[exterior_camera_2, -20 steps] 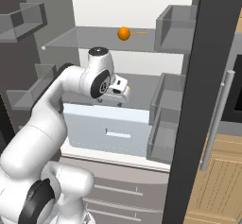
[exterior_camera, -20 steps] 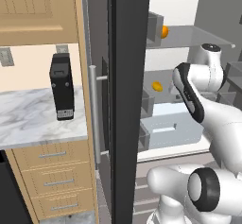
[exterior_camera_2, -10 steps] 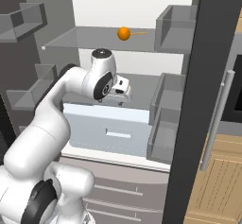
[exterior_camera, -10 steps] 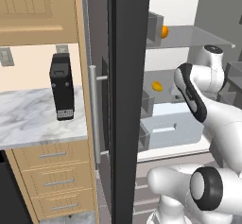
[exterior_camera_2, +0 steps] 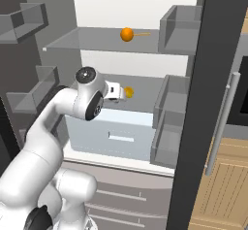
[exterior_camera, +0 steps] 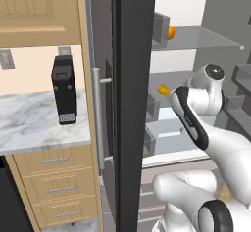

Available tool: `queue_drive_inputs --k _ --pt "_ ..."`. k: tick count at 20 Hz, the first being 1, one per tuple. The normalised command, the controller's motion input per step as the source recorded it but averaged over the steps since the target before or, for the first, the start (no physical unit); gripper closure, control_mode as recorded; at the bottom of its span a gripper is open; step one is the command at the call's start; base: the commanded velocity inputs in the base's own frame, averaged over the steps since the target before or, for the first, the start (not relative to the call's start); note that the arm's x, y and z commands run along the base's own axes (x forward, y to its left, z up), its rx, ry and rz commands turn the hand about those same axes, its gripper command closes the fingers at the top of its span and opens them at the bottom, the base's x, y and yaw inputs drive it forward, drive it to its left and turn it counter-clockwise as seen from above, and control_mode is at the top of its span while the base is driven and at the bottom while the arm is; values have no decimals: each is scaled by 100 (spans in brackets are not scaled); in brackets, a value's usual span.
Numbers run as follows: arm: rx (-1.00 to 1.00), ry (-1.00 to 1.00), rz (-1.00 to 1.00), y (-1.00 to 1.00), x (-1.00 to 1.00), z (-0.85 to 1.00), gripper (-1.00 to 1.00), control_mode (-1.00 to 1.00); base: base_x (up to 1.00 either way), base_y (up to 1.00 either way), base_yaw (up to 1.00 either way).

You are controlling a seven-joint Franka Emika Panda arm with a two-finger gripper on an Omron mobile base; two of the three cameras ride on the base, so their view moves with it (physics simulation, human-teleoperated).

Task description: Pick up the mango and orange from the fridge and place one fruit on each plate on the dining counter.

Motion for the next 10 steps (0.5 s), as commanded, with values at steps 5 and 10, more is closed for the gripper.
queue_drive_inputs --k 5,10 --pt "-4 11 0 6 46 31 -100 -100 0 0 0" --pt "0 15 0 0 30 13 -100 -100 0 0 0"
